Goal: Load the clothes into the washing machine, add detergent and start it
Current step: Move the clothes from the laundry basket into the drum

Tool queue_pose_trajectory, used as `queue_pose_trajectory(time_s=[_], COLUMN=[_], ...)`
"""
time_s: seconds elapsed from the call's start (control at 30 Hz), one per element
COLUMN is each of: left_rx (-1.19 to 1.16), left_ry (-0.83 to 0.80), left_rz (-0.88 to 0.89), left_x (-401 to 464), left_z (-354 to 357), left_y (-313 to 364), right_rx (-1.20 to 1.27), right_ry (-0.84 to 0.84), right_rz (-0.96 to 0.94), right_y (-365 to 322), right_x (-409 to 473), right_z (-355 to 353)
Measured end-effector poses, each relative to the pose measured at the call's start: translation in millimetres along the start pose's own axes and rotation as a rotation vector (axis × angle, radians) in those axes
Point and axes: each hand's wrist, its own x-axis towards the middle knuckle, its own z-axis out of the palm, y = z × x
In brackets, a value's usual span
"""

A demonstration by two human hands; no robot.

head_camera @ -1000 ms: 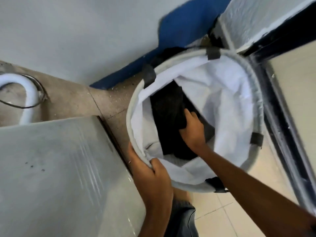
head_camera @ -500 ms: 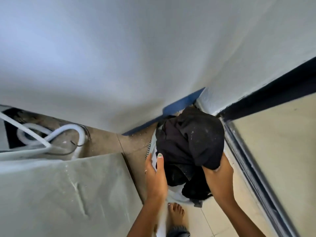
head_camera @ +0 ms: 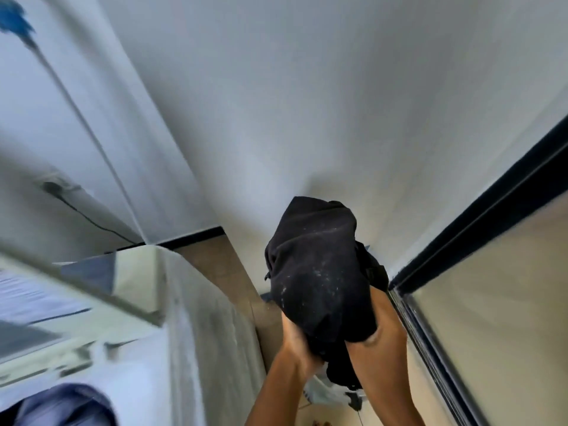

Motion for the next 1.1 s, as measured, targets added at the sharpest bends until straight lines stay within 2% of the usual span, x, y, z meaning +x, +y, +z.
queue_pose_trajectory(time_s=[0.23, 0.47, 0.6, 0.67, 0.93, 1.03, 1.1], left_rx=[-0.021, 0.072, 0.283, 0.344, 0.289, 0.194, 0.093], left_ry=[-0.304, -0.441, -0.495, -0.496, -0.413, -0.359, -0.258], left_rz=[0.194, 0.288, 0.416, 0.503, 0.817, 0.864, 0.891], left_x=[-147.9, -254.3, -295.8, -312.7, -379.4, -388.8, -388.4], left_z=[-49.0, -157.0, -224.3, -252.0, -337.0, -358.3, -370.5], left_y=[10.4, 26.1, 41.2, 51.4, 103.5, 120.2, 132.2], right_rx=[0.037, 0.203, 0.364, 0.435, 0.641, 0.699, 0.734], right_ry=[0.037, -0.036, -0.072, -0.101, -0.287, -0.39, -0.482], right_rz=[-0.159, -0.218, -0.176, -0.157, -0.12, -0.051, 0.037], right_y=[-105.3, -190.5, -225.8, -240.7, -300.3, -313.5, -322.3], right_x=[-100.5, -213.0, -253.6, -265.2, -295.9, -299.2, -299.7], right_z=[-10.5, 3.3, 18.8, 31.6, 95.7, 114.7, 125.6])
